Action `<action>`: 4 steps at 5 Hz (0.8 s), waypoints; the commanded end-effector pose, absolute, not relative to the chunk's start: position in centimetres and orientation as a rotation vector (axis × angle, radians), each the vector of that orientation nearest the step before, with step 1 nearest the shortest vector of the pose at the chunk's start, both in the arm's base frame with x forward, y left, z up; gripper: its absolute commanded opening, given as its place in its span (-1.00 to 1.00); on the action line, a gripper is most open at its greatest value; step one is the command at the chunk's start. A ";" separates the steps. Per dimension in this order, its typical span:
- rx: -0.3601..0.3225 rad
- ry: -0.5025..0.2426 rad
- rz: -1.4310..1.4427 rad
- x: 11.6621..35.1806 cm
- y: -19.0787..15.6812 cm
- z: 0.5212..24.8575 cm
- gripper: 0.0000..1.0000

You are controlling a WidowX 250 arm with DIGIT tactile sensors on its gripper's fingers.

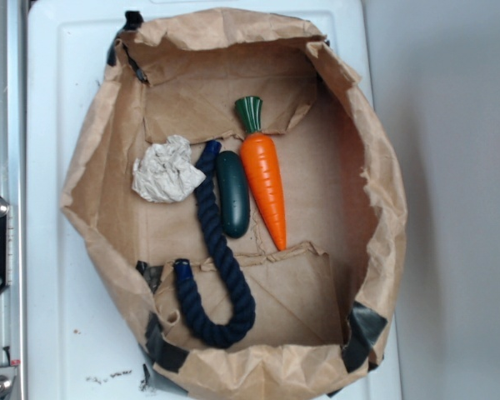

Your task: Grab the white paper.

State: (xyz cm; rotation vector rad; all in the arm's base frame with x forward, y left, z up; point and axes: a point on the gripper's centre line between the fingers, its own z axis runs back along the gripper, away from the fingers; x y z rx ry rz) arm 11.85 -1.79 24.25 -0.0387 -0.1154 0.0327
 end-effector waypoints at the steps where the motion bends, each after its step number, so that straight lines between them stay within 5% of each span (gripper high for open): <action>1: -0.039 -0.115 0.033 11.9 -1.8 24.3 1.00; 3: 0.001 -0.148 0.062 18.6 -1.2 23.2 1.00; 4: 0.010 -0.227 -0.023 21.1 -0.1 22.8 1.00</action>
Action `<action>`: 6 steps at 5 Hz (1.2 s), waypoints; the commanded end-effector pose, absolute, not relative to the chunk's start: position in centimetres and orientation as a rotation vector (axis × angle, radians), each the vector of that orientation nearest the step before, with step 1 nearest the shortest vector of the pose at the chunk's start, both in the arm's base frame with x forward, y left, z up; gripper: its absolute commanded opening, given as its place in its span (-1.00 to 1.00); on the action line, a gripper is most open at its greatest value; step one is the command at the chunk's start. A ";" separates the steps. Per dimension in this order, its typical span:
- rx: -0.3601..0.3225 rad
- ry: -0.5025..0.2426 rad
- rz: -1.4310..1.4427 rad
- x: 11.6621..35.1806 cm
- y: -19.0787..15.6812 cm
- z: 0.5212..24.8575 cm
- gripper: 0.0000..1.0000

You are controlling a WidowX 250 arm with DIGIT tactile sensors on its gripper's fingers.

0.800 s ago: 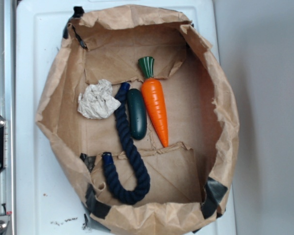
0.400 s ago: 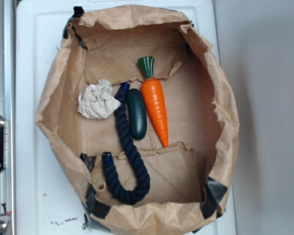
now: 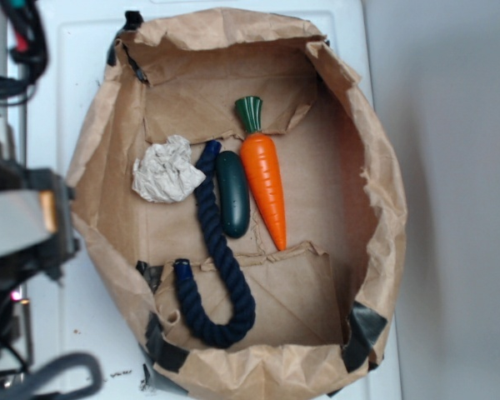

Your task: Grab the white paper.

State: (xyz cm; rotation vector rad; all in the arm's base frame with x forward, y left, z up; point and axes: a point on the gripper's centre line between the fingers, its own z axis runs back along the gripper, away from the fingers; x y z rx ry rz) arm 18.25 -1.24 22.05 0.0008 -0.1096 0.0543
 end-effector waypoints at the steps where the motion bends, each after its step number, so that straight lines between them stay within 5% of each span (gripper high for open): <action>1: 0.016 -0.257 -0.126 23.0 1.9 20.8 1.00; 2: 0.025 -0.301 -0.295 24.6 3.4 18.7 1.00; 3: -0.031 -0.267 -0.347 25.4 4.7 16.4 1.00; 6: 0.060 -0.189 -0.375 25.5 6.7 10.3 1.00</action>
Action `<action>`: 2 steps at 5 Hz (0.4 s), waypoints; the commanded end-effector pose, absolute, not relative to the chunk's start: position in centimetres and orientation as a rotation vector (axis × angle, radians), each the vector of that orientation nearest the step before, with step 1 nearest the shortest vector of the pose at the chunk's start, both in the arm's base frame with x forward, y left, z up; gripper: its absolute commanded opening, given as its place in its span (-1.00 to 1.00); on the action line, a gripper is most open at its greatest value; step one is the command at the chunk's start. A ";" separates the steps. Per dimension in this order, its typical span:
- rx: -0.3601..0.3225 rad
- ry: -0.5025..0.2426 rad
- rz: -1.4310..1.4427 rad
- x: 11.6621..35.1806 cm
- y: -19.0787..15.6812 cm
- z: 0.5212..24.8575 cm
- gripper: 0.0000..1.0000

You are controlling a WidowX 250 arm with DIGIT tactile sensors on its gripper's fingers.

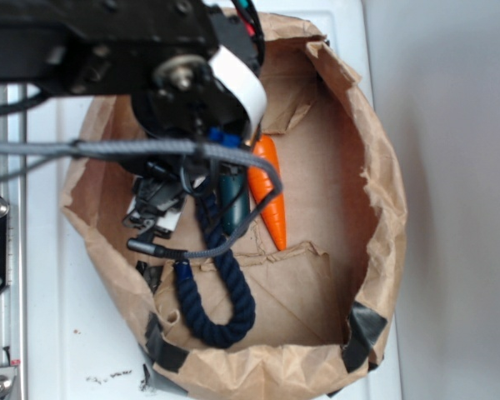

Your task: Grab the white paper.

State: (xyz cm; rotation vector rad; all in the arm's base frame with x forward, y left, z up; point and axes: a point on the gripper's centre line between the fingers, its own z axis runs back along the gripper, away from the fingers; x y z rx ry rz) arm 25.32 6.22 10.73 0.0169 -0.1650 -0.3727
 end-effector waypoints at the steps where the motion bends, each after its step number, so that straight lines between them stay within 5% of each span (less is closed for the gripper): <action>1: 0.035 -0.185 -0.362 25.8 6.9 8.2 1.00; 2: 0.000 -0.182 -0.355 26.4 5.8 6.7 1.00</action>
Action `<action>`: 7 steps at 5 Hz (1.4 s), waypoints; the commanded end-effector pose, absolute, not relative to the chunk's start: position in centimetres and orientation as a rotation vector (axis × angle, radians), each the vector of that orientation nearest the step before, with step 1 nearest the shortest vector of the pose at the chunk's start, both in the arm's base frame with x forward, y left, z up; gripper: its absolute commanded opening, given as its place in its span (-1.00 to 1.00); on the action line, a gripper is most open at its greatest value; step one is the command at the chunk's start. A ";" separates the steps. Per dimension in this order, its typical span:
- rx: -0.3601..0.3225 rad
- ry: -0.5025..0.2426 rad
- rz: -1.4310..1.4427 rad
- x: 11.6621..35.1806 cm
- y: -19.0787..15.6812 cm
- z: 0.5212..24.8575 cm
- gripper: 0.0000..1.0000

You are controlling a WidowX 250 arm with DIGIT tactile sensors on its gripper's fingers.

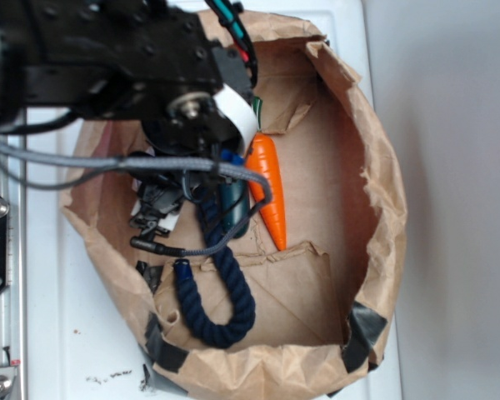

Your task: Grab the white paper.

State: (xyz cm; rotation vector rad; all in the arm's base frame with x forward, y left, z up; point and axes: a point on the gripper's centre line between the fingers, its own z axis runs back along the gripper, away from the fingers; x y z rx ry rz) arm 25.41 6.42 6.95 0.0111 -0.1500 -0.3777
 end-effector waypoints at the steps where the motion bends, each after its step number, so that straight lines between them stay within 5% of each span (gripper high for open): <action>1: 0.018 -0.187 -0.371 26.6 5.4 4.9 1.00; 3: 0.059 -0.107 -0.382 26.6 5.5 4.1 1.00; 4: 0.073 -0.131 -0.372 26.6 5.4 4.2 -1.00; 7: 0.088 -0.197 -0.378 26.7 5.6 3.5 -1.00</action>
